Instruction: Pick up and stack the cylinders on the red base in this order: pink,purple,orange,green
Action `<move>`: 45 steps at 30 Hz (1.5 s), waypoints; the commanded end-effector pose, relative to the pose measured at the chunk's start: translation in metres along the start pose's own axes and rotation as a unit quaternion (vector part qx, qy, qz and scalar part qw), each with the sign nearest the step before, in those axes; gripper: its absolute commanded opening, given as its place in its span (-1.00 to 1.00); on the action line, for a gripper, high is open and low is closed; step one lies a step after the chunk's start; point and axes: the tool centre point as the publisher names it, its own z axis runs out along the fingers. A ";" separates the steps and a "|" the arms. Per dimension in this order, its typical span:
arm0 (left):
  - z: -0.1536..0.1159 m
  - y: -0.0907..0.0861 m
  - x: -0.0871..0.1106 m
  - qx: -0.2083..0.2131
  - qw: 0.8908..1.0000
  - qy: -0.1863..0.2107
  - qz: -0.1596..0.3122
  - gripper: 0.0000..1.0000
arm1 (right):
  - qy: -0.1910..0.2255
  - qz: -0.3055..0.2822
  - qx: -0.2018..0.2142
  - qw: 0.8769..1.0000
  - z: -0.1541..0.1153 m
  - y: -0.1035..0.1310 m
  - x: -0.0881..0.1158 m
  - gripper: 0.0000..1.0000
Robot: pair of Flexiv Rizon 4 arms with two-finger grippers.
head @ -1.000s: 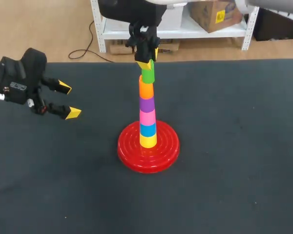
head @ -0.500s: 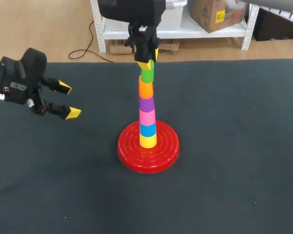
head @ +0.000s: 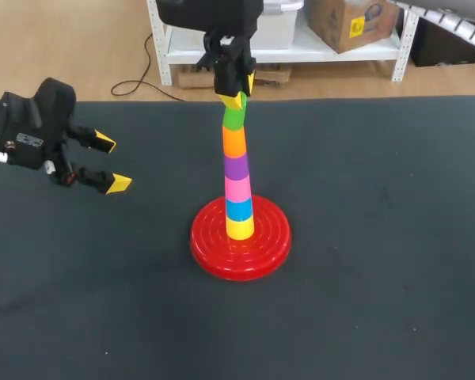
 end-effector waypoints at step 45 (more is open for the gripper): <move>0.001 0.001 -0.001 0.001 1.000 0.003 -0.001 1.00 | 0.014 -0.007 0.009 1.000 0.002 0.006 0.000 1.00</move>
